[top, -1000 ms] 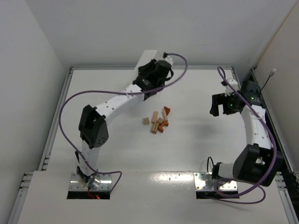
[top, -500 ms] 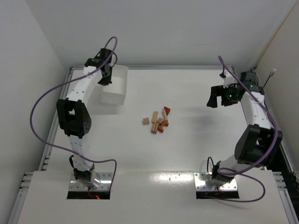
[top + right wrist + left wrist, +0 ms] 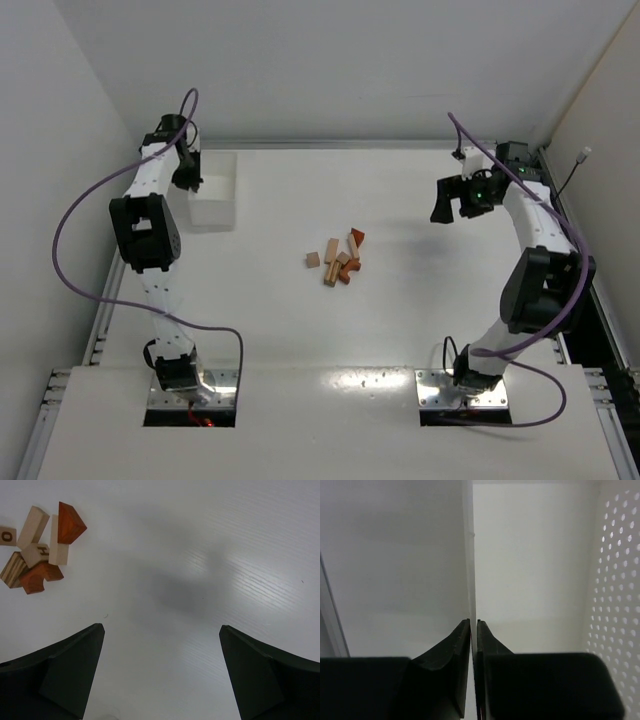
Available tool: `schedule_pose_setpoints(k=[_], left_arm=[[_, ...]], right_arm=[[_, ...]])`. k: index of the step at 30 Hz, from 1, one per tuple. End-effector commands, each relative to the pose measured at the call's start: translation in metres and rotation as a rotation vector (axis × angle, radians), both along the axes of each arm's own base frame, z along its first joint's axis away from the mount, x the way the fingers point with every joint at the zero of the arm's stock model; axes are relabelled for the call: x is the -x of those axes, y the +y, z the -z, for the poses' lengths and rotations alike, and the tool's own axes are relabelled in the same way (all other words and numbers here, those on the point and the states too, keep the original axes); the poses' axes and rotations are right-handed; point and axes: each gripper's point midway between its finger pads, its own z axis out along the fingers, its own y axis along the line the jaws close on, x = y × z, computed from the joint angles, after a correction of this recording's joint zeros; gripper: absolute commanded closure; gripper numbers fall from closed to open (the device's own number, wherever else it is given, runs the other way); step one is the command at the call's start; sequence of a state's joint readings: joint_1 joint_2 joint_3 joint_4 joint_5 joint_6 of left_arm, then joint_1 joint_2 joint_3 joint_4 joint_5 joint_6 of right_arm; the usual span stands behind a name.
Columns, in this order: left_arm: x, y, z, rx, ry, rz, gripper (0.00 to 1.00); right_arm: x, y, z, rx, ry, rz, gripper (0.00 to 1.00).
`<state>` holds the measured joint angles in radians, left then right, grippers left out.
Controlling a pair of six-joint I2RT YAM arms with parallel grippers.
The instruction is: Build the wood block tower
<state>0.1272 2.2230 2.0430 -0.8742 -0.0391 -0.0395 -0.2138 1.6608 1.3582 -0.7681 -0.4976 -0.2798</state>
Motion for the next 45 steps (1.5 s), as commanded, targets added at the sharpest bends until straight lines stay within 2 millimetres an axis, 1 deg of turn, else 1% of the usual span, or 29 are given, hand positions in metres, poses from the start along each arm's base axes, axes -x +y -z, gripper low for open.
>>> schedule_pose_setpoints(k=[1, 2, 3, 4, 5, 8, 11, 12, 13, 14, 16, 23, 26, 27, 28, 29, 31, 32, 34, 35, 36, 37, 38, 39, 40, 41, 42, 44, 45], left_arm=[[-0.027, 0.006, -0.009, 0.017, -0.081, 0.044, 0.93], [-0.028, 0.015, -0.011, 0.009, -0.092, 0.038, 0.93], [-0.027, 0.023, -0.003, 0.011, -0.078, 0.024, 0.93], [-0.03, 0.024, -0.004, 0.002, -0.09, 0.034, 0.93], [-0.027, 0.03, 0.006, 0.006, -0.068, 0.022, 0.93], [-0.027, 0.041, 0.018, 0.01, -0.056, 0.015, 0.93], [-0.025, 0.047, 0.026, 0.008, -0.045, 0.013, 0.85], [-0.023, 0.053, 0.025, -0.001, -0.049, 0.0, 0.66], [-0.023, 0.053, 0.025, -0.001, -0.049, 0.0, 0.52], [-0.022, 0.058, 0.02, -0.004, -0.061, -0.01, 0.41], [-0.019, 0.057, 0.019, -0.006, -0.066, -0.01, 0.26], [-0.021, 0.059, -0.017, -0.031, -0.155, -0.012, 0.17], [-0.027, 0.046, -0.054, 0.012, -0.257, 0.037, 0.12], [-0.03, 0.038, -0.074, 0.034, -0.309, 0.066, 0.11], [-0.032, 0.035, -0.079, 0.048, -0.325, 0.081, 0.11], [-0.034, 0.024, -0.098, 0.054, -0.364, 0.108, 0.08], [-0.038, 0.011, -0.121, 0.058, -0.412, 0.119, 0.08], [-0.041, 0.004, -0.14, 0.051, -0.451, 0.136, 0.08], [-0.04, -0.028, -0.174, 0.056, -0.52, 0.225, 0.08], [-0.037, -0.055, -0.182, 0.07, -0.529, 0.294, 0.08], [-0.033, -0.074, -0.19, 0.056, -0.54, 0.383, 0.08], [-0.019, -0.097, -0.198, 0.059, -0.53, 0.461, 0.09], [-0.011, -0.12, -0.198, 0.054, -0.515, 0.541, 0.09], [0.004, -0.169, -0.197, 0.063, -0.494, 0.675, 0.1], [0.016, -0.192, -0.191, 0.027, -0.468, 0.788, 0.11], [0.034, -0.209, -0.177, 0.005, -0.402, 0.83, 0.13], [0.054, -0.252, -0.168, 0.004, -0.375, 0.933, 0.16], [0.073, -0.279, -0.149, -0.046, -0.322, 0.988, 0.22], [0.086, -0.29, -0.128, -0.045, -0.266, 1.022, 0.27]], right_arm=[[-0.011, 0.002, -0.014, 0.024, -0.056, -0.039, 0.03], [-0.011, 0.002, -0.014, 0.024, -0.056, -0.039, 0.03], [-0.011, 0.005, -0.013, 0.032, -0.054, -0.045, 0.03], [-0.011, 0.005, -0.013, 0.032, -0.054, -0.045, 0.03], [-0.009, 0.003, -0.009, 0.044, -0.047, -0.047, 0.03], [-0.007, 0.005, -0.008, 0.049, -0.036, -0.052, 0.03], [-0.005, 0.008, -0.008, 0.057, -0.035, -0.057, 0.03], [-0.003, 0.008, -0.004, 0.055, -0.026, -0.057, 0.03], [-0.003, 0.012, -0.004, 0.055, -0.026, -0.066, 0.03], [-0.003, 0.01, -0.004, 0.063, -0.024, -0.062, 0.03], [0.0, 0.014, -0.003, 0.067, -0.027, -0.078, 0.03], [0.004, 0.021, 0.003, 0.064, -0.009, -0.097, 0.03], [0.007, 0.022, 0.003, 0.064, -0.008, -0.097, 0.03], [0.01, 0.022, 0.003, 0.068, -0.011, -0.104, 0.03], [0.01, 0.022, 0.003, 0.068, -0.011, -0.104, 0.03], [0.013, 0.022, 0.002, 0.068, -0.013, -0.104, 0.03], [0.016, 0.023, 0.006, 0.066, -0.002, -0.104, 0.03], [0.016, 0.023, 0.002, 0.068, -0.013, -0.104, 0.03], [0.016, 0.023, 0.004, 0.068, -0.013, -0.104, 0.03], [0.016, 0.023, 0.001, 0.07, -0.023, -0.104, 0.03], [0.016, 0.023, 0.001, 0.07, -0.023, -0.104, 0.03], [0.016, 0.023, 0.001, 0.07, -0.023, -0.104, 0.03], [0.016, 0.023, 0.001, 0.07, -0.023, -0.104, 0.03], [0.014, 0.024, -0.003, 0.064, -0.034, -0.108, 0.03], [0.014, 0.024, -0.003, 0.064, -0.034, -0.108, 0.03], [0.014, 0.024, -0.003, 0.064, -0.034, -0.108, 0.03], [0.012, 0.024, -0.004, 0.066, -0.043, -0.107, 0.03], [0.01, 0.025, -0.007, 0.075, -0.052, -0.112, 0.04], [0.01, 0.026, -0.007, 0.07, -0.048, -0.104, 0.04]])
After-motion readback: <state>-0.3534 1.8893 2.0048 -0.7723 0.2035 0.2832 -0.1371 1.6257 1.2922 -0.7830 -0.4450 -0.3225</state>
